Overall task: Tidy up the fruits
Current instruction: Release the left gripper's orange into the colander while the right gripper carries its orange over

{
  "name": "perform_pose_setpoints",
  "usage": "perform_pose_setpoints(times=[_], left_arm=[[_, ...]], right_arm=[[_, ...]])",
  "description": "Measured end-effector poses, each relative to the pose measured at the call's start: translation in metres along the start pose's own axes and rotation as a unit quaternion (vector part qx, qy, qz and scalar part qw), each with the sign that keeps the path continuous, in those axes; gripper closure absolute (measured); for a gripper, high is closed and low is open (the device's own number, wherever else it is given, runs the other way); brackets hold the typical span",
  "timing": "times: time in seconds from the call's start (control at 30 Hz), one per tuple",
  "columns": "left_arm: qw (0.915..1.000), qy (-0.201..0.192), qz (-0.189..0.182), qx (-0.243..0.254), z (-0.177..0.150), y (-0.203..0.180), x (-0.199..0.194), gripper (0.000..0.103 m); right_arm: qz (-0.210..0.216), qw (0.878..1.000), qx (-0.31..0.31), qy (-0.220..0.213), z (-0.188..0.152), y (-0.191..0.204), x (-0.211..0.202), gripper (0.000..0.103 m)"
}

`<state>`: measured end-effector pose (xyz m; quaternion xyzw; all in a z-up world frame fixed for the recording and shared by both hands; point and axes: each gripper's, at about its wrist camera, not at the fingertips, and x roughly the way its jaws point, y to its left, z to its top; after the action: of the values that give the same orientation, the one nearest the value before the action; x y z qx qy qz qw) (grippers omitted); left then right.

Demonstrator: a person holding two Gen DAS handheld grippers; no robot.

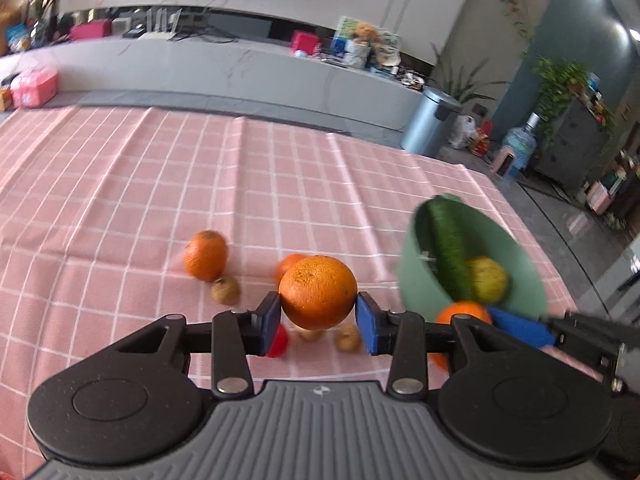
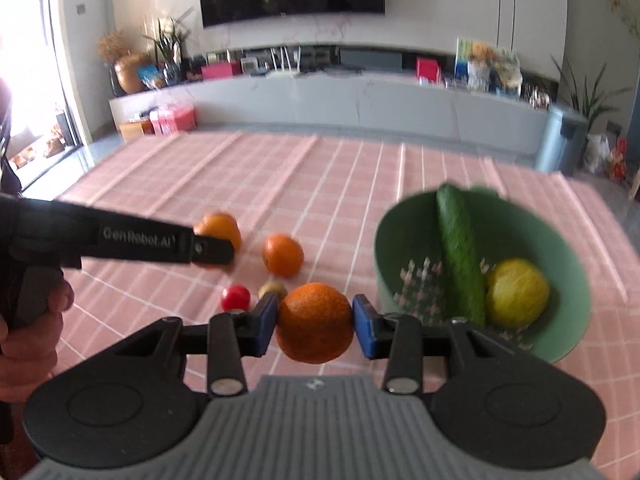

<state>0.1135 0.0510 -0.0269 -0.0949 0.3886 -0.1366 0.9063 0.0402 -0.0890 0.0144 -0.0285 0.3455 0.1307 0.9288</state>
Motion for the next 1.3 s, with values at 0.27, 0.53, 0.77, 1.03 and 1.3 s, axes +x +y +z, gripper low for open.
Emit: perform_pose_setpoints(times=[0.27,0.53,0.77,1.03,1.3], left_arm=[[0.9967,0.008,-0.045,0.067,0.016,-0.063,-0.004,0.057],[0.9900,0.063,-0.059,0.111,0.018,-0.106,0.038,0.057],[0.9845,0.095,-0.068,0.130,0.015,-0.114,0.070,0.057],[0.9811,0.105,-0.068,0.148,0.019,-0.117,0.086,0.058],[0.9803,0.118,-0.070,0.142,0.018,-0.115,0.104,0.067]], right_arm=[[-0.049,0.999,0.012,-0.020,0.015,-0.048,-0.039,0.065],[-0.080,0.996,0.020,0.020,0.015,-0.097,-0.033,0.065],[-0.080,0.996,0.011,0.048,0.012,-0.114,-0.008,0.065],[-0.078,0.994,0.003,0.075,0.009,-0.118,0.019,0.065],[-0.078,0.992,-0.004,0.099,0.004,-0.120,0.034,0.065]])
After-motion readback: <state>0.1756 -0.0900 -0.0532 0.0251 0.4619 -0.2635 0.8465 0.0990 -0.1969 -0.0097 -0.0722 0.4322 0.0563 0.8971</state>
